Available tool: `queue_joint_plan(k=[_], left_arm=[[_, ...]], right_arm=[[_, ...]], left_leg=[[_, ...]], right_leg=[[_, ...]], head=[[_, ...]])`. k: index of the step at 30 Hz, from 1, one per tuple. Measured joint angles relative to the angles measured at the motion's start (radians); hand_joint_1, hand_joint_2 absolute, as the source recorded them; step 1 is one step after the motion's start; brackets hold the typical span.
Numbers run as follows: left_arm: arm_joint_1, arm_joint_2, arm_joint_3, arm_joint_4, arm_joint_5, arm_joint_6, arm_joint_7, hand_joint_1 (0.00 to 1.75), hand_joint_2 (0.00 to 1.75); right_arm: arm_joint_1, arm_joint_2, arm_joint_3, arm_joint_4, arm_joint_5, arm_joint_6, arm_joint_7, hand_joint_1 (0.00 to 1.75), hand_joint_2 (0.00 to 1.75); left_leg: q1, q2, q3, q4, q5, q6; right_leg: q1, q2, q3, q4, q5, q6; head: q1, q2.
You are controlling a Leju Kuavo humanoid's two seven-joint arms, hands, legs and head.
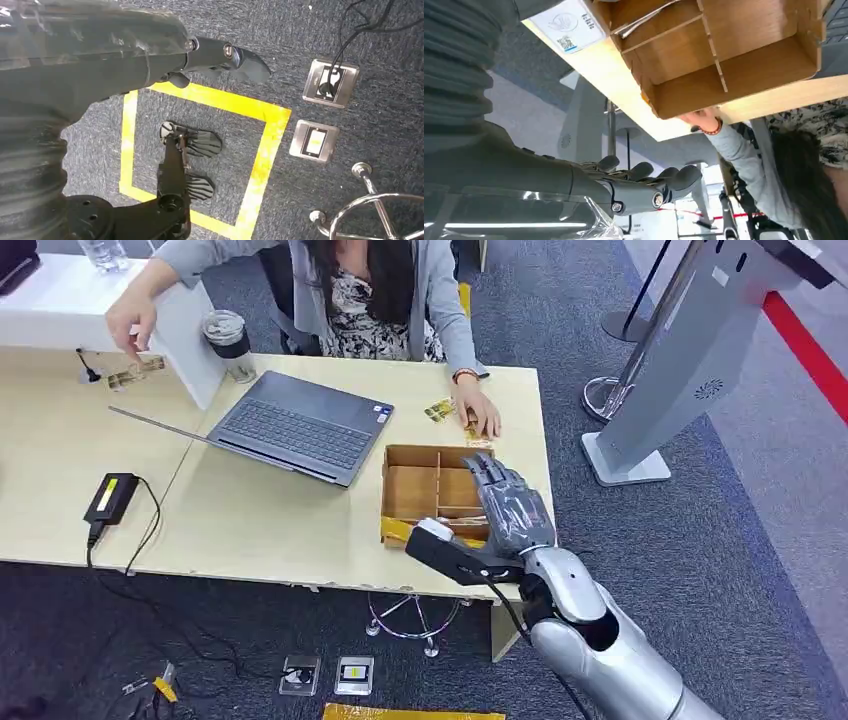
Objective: Pass the card to the sensor for recognition and then transmit it.
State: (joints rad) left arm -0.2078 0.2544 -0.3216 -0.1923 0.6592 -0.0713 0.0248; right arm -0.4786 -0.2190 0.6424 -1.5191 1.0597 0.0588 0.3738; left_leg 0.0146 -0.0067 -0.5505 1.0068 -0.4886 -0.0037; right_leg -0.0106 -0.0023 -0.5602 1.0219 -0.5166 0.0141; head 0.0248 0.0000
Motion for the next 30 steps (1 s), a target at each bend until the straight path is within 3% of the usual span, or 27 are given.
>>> queue_joint_plan(k=[3, 18, 30], left_arm=[[0.000, -0.002, 0.000, 0.000, 0.000, 0.001, 0.000, 0.00, 1.75], [-0.003, -0.007, -0.001, 0.000, 0.000, 0.004, 0.000, 0.00, 1.75], [-0.006, -0.008, -0.001, 0.000, 0.002, 0.007, 0.000, 0.00, 1.75]], right_arm=[[0.006, 0.007, 0.000, 0.028, 0.063, -0.019, -0.014, 0.00, 1.75], [0.014, 0.050, 0.000, 0.159, 0.123, -0.075, -0.073, 0.00, 1.75], [-0.022, 0.117, 0.016, 0.318, 0.128, -0.176, -0.142, 0.00, 1.75]], left_leg=[[0.000, 0.000, 0.000, 0.000, 0.000, 0.000], [0.000, 0.000, 0.000, 0.000, 0.000, 0.000], [0.000, 0.000, 0.000, 0.000, 0.000, 0.000]], right_leg=[[0.000, 0.000, 0.000, 0.000, 0.000, 0.000], [0.000, 0.000, 0.000, 0.000, 0.000, 0.000], [0.000, 0.000, 0.000, 0.000, 0.000, 0.000]], head=[[0.000, 0.000], [0.000, 0.000], [0.000, 0.000]])
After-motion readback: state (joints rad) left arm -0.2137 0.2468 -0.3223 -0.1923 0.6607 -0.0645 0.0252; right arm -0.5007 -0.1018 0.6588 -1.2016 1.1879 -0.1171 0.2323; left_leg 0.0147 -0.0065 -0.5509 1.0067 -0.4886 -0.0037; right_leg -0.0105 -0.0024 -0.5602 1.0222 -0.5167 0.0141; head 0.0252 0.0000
